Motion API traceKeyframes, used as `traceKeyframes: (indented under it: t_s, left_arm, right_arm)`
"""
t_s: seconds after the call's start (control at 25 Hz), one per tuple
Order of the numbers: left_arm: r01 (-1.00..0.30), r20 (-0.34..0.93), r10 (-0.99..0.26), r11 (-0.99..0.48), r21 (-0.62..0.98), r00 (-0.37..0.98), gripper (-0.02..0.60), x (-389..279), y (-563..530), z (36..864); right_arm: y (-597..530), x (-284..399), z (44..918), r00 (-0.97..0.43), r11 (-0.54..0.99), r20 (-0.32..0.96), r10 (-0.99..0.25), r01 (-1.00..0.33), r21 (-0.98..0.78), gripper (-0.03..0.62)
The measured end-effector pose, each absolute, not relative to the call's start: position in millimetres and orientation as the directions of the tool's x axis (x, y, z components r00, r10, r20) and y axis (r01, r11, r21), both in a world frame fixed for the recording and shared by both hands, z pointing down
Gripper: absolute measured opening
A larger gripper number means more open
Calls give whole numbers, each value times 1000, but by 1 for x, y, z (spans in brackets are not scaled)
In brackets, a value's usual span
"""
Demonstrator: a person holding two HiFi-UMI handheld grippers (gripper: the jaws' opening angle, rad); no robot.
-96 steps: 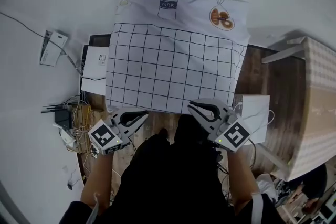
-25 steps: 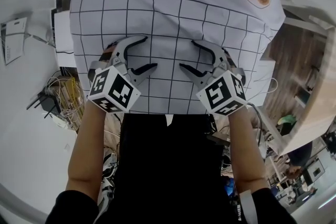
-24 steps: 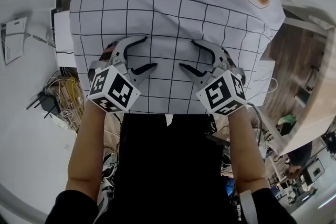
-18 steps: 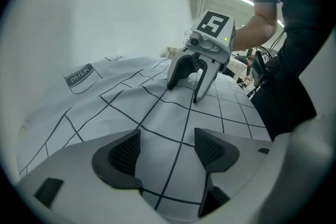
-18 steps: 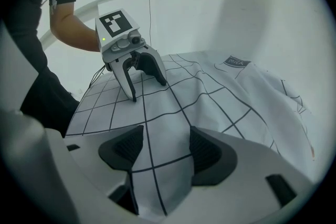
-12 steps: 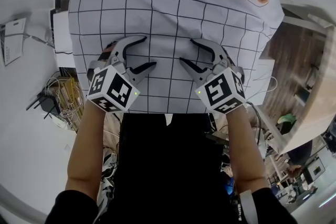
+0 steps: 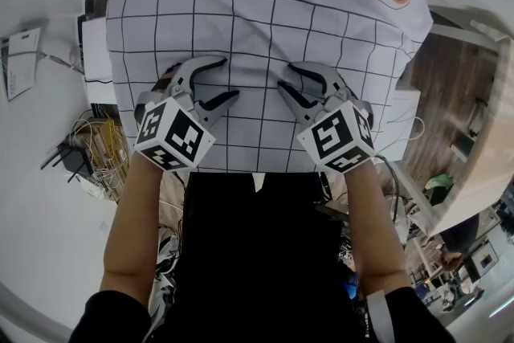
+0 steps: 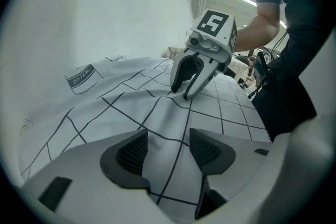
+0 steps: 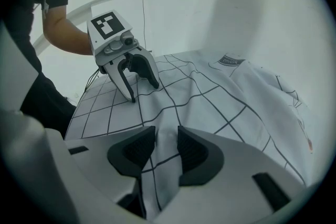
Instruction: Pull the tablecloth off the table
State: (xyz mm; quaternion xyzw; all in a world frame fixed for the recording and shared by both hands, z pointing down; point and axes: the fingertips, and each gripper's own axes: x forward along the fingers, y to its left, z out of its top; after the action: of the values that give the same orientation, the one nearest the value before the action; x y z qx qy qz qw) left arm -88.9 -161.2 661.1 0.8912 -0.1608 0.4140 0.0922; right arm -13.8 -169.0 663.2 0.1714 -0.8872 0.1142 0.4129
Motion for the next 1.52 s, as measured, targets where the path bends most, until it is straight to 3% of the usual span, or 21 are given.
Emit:
traceKeyframes:
  t_s: [0.4,1.0,1.52]
  left_arm:
    - [-362,780,-206,-932,28,591,155,-89,-163,658]
    - [-330,798,-173,-943,35,577,44,-87,-156,657]
    - [-368,775,-233,-930,0,588,15,-86,-154,640]
  right_arm:
    - [-170,-12,660,-597,906,775,-207,-415,-78,97]
    - [-162,-14,659,-594,908,785,-175,-405,-104,32]
    - [-160,-14,638,-618,901,757,-212,-424,-93,21]
